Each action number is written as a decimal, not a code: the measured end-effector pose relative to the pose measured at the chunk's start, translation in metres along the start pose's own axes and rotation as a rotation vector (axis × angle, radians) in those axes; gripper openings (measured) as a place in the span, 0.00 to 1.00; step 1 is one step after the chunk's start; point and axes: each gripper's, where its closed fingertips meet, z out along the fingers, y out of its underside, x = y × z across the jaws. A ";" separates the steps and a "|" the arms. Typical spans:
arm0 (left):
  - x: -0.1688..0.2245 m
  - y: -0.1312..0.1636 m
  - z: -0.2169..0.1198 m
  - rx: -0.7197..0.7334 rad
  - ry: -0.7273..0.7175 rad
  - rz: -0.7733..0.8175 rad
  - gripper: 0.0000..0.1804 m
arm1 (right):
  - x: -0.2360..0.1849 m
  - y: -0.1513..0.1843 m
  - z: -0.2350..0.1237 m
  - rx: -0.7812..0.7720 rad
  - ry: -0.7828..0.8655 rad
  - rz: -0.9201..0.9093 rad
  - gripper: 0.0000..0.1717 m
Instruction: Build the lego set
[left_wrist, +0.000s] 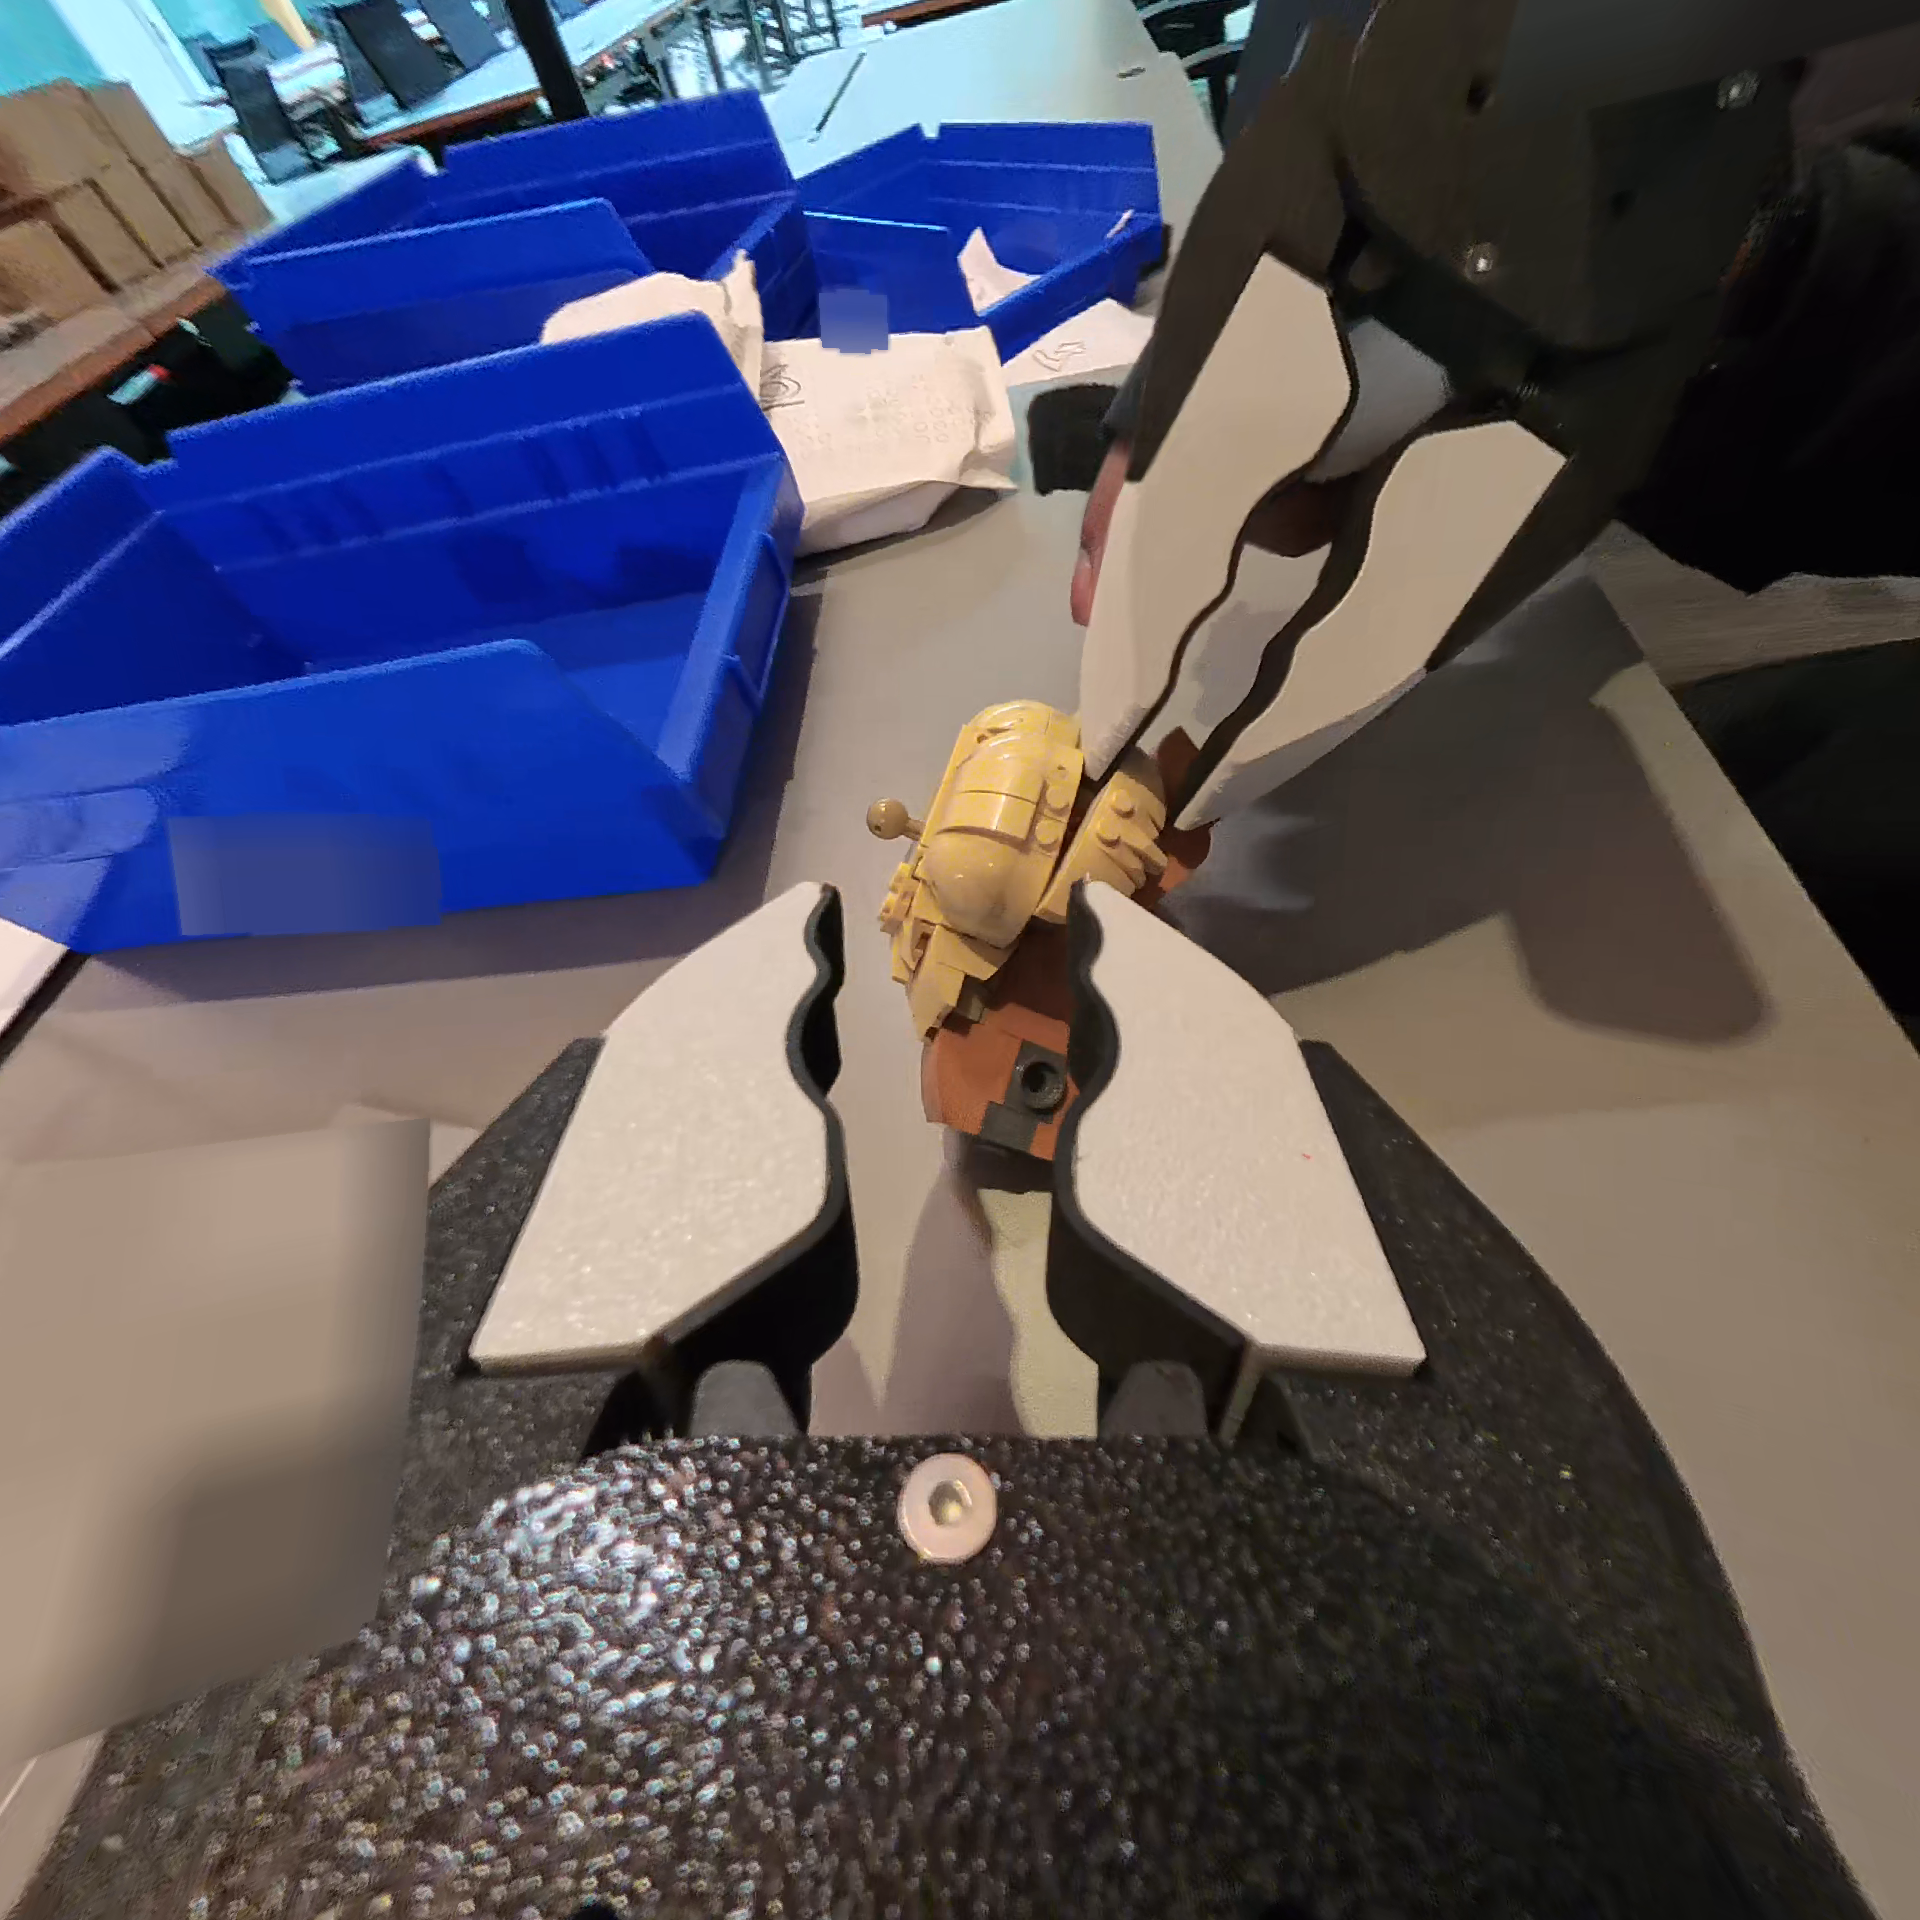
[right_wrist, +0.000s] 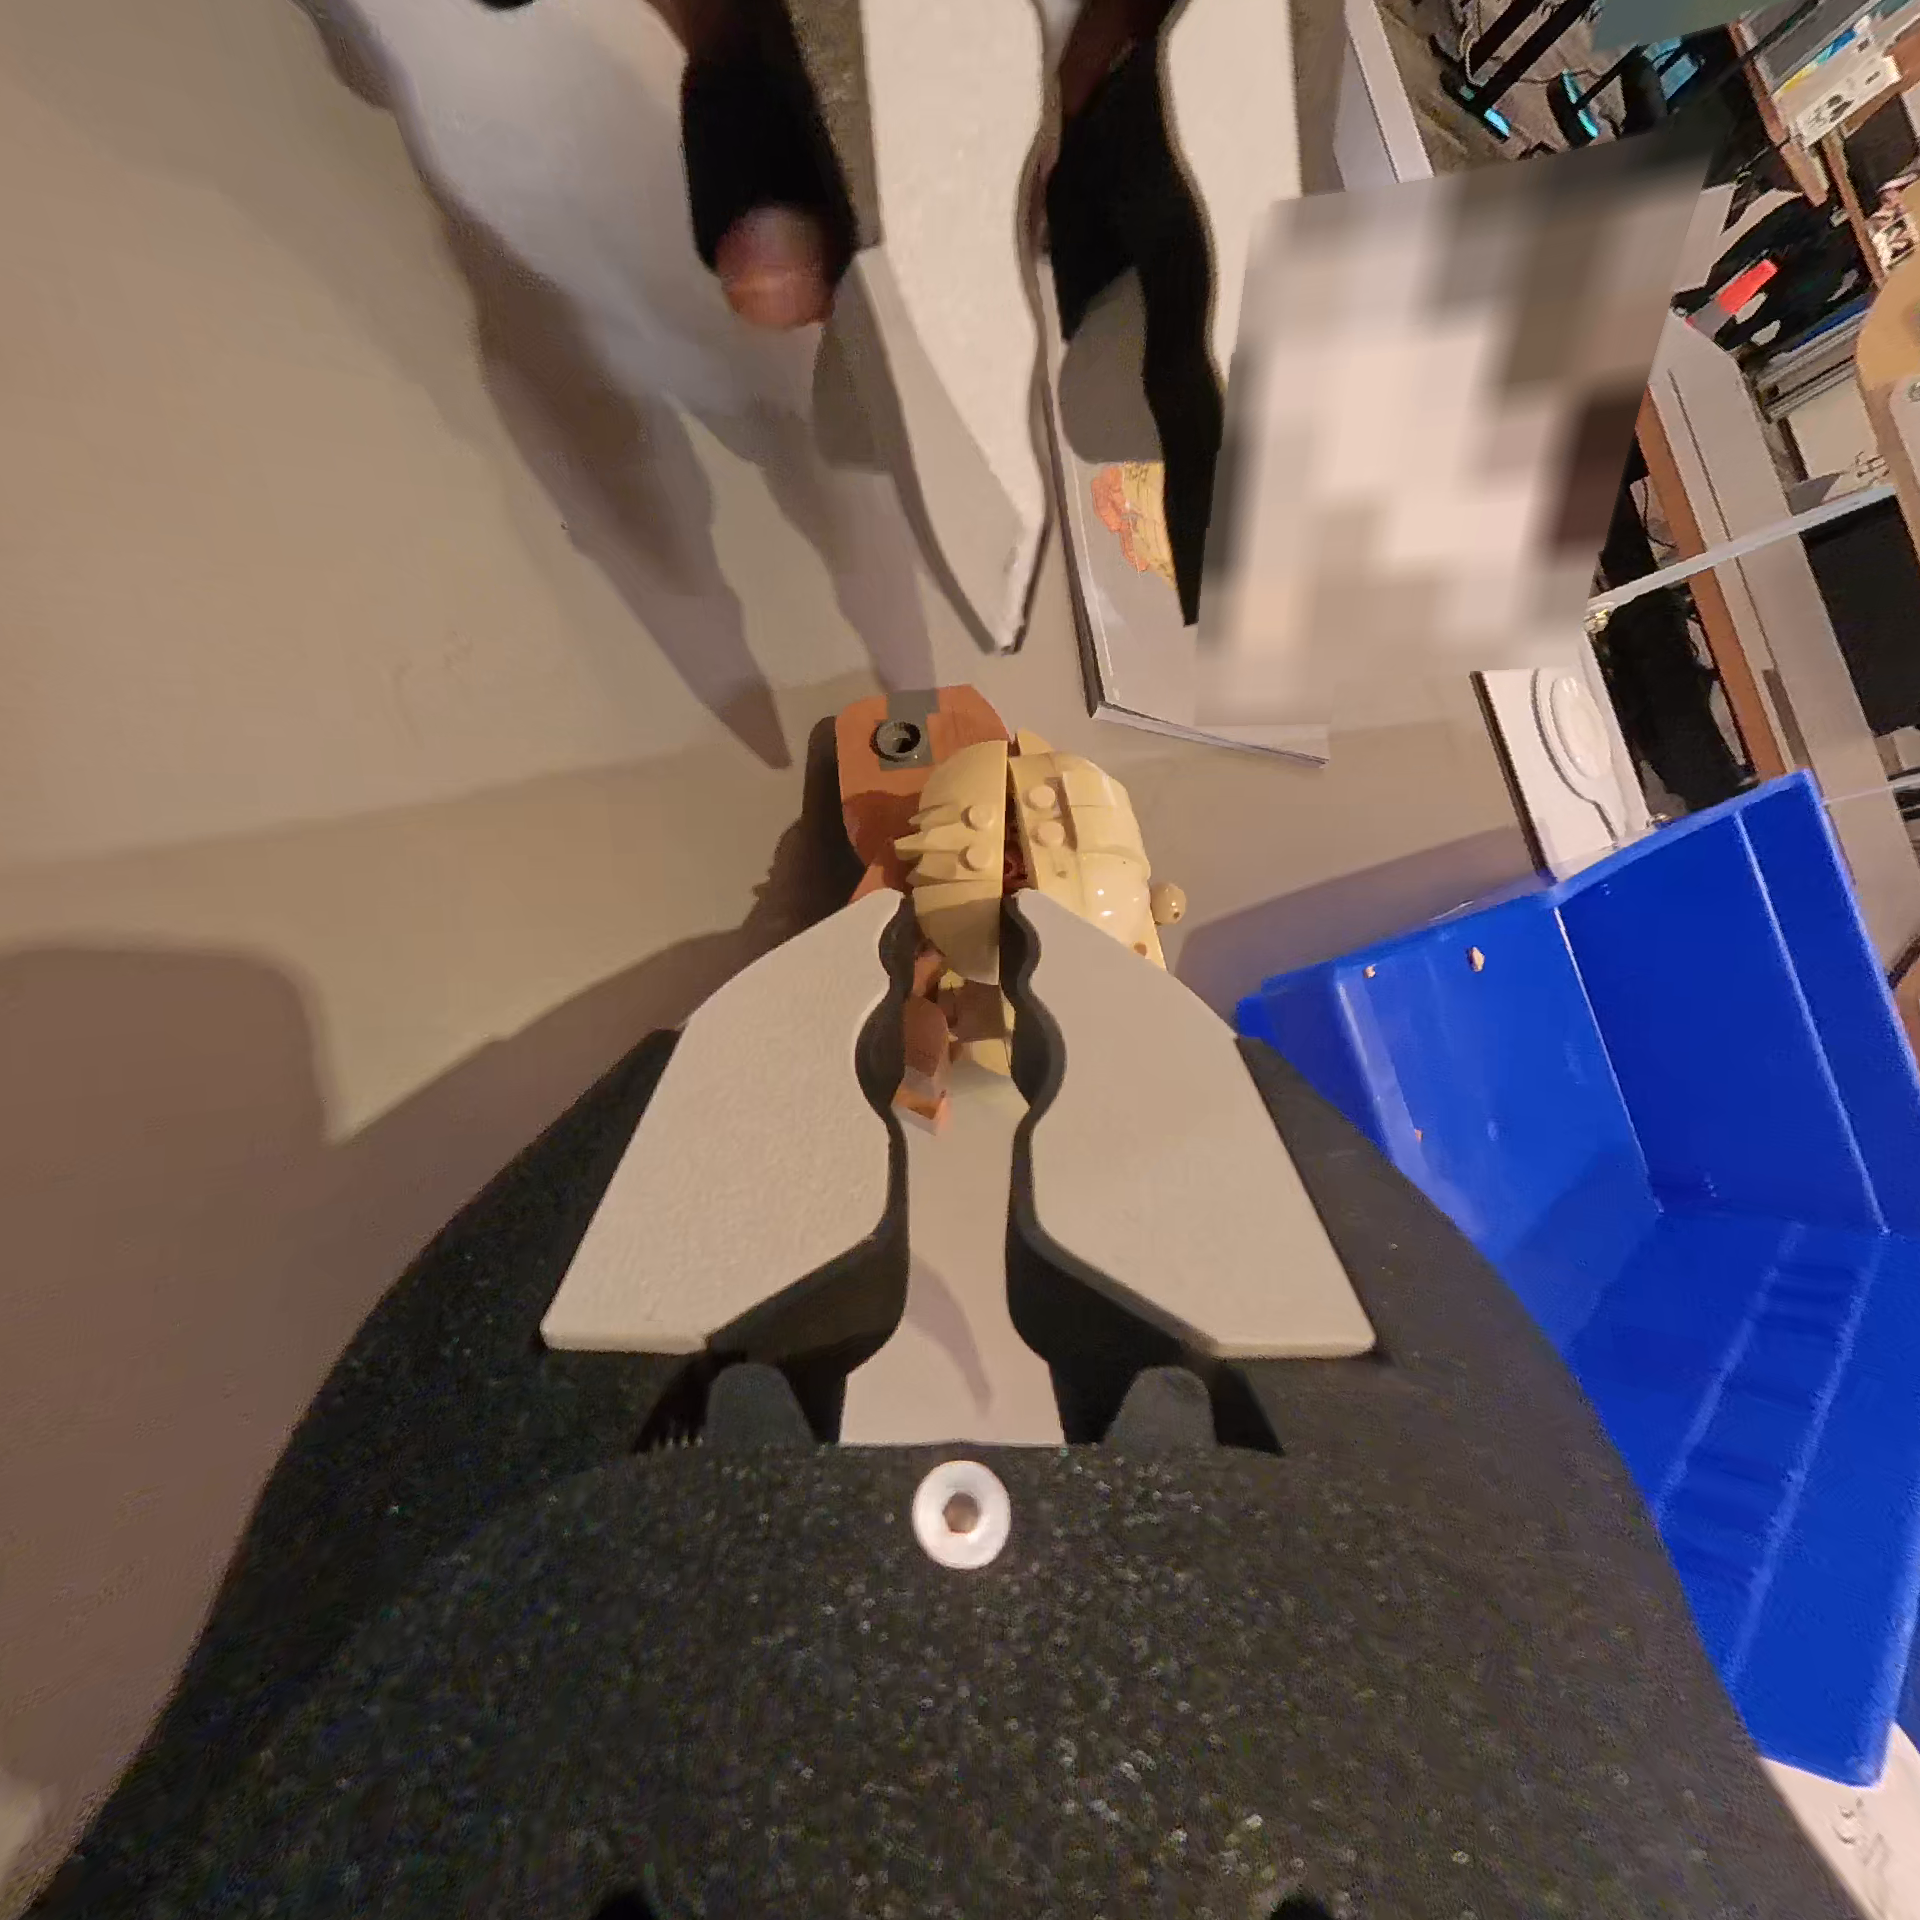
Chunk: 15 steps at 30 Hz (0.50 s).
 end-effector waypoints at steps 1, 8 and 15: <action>-0.002 0.000 -0.001 -0.001 0.016 -0.011 0.22 | 0.000 0.000 0.000 -0.004 0.003 -0.010 0.09; -0.011 -0.001 -0.001 -0.002 0.077 -0.064 0.22 | 0.002 0.004 0.002 -0.060 0.054 -0.090 0.09; -0.010 0.000 0.004 0.001 0.128 -0.096 0.22 | -0.001 0.007 0.006 -0.066 0.066 -0.124 0.09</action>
